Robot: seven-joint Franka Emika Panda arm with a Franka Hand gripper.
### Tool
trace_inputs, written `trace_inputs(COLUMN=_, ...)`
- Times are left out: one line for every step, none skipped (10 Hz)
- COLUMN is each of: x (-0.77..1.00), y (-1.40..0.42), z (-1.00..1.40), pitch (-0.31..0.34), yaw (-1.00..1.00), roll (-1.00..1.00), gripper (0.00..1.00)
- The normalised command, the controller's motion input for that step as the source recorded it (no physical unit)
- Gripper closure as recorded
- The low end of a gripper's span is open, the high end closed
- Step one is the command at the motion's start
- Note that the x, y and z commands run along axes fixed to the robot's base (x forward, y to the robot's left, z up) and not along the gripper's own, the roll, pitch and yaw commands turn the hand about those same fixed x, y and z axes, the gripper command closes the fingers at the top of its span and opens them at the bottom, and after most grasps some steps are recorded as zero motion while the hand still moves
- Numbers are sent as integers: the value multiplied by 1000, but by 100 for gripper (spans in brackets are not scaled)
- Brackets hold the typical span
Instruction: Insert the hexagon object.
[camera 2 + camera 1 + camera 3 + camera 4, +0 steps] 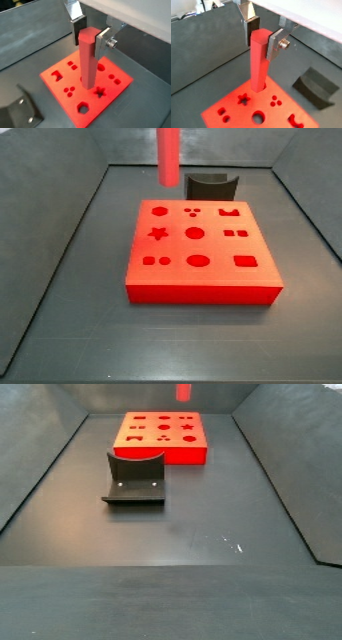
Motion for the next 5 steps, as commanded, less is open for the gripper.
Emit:
trace_inputs(x=80, y=437, z=-83, pitch=-3, yaw=589, roll=0, gripper=100)
trace_inputs(x=29, y=314, z=-217, pitch=-36, yaw=663, roll=91, gripper=100)
trace_inputs(x=0, y=183, z=-331, pitch=-34, yaw=757, roll=154, gripper=100)
trace_inputs(x=60, y=26, z=-411, pitch=-33, yaw=871, roll=83, gripper=100)
trace_inputs(x=91, y=51, z=-377, pitch=-70, yaw=811, roll=87, gripper=100)
